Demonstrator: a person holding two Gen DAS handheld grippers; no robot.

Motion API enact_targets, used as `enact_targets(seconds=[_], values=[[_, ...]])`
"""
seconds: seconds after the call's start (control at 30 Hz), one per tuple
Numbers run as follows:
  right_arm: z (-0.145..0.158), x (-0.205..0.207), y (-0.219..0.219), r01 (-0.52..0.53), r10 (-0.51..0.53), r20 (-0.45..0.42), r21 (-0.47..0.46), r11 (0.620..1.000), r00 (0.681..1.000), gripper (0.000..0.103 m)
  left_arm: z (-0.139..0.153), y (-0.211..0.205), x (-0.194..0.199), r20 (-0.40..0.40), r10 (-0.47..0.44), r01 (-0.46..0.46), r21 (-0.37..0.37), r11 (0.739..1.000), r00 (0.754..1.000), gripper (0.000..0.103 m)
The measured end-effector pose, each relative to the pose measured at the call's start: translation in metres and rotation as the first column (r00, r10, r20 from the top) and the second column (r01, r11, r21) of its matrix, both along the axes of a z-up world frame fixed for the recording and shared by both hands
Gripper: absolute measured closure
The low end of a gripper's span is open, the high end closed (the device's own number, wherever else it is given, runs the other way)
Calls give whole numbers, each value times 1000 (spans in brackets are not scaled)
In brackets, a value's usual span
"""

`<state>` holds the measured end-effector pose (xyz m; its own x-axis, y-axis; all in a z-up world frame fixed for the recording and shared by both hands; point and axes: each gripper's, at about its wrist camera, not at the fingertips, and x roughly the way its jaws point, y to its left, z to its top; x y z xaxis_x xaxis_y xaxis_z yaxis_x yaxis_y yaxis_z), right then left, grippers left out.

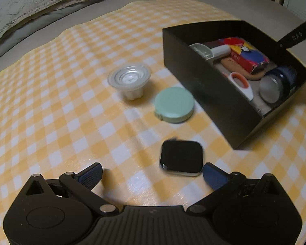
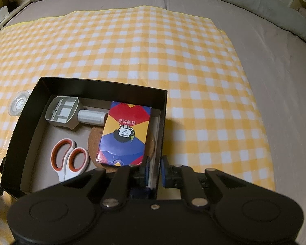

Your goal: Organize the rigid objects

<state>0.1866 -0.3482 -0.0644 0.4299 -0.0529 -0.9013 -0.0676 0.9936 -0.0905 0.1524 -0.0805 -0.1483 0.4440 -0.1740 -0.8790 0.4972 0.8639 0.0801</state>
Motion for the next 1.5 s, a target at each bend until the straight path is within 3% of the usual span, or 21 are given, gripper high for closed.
enact_targets(seconds=[0.13, 0.23, 0.47, 0.7, 0.97, 1.33, 1.5], values=[[0, 0, 1, -6, 6, 4, -6, 1000, 1000, 91, 0, 5, -2, -1, 5, -5, 9, 1000, 1000, 0], [-1, 0, 0, -4, 4, 8, -1, 1000, 1000, 91, 0, 7, -2, -34, -31, 30, -41, 999, 999, 3], [0, -1, -1, 5, -5, 21, 10, 1000, 1000, 91, 3, -6, -2, 12, -141, 142, -69, 988, 990, 31], [0, -1, -2, 5, -5, 17, 18, 1000, 1000, 91, 4, -8, 7, -4, -147, 146, -98, 984, 989, 51], [-2, 0, 1, -15, 15, 11, -6, 1000, 1000, 91, 5, -10, 3, -57, -121, 115, -96, 989, 991, 56], [-2, 1, 2, -20, 20, 2, -20, 1000, 1000, 90, 7, -6, 6, -56, -102, 93, -144, 985, 993, 55], [-2, 1, 2, -24, 24, 2, -24, 999, 1000, 89, 6, -3, 9, -72, -56, 43, -181, 982, 996, 55]])
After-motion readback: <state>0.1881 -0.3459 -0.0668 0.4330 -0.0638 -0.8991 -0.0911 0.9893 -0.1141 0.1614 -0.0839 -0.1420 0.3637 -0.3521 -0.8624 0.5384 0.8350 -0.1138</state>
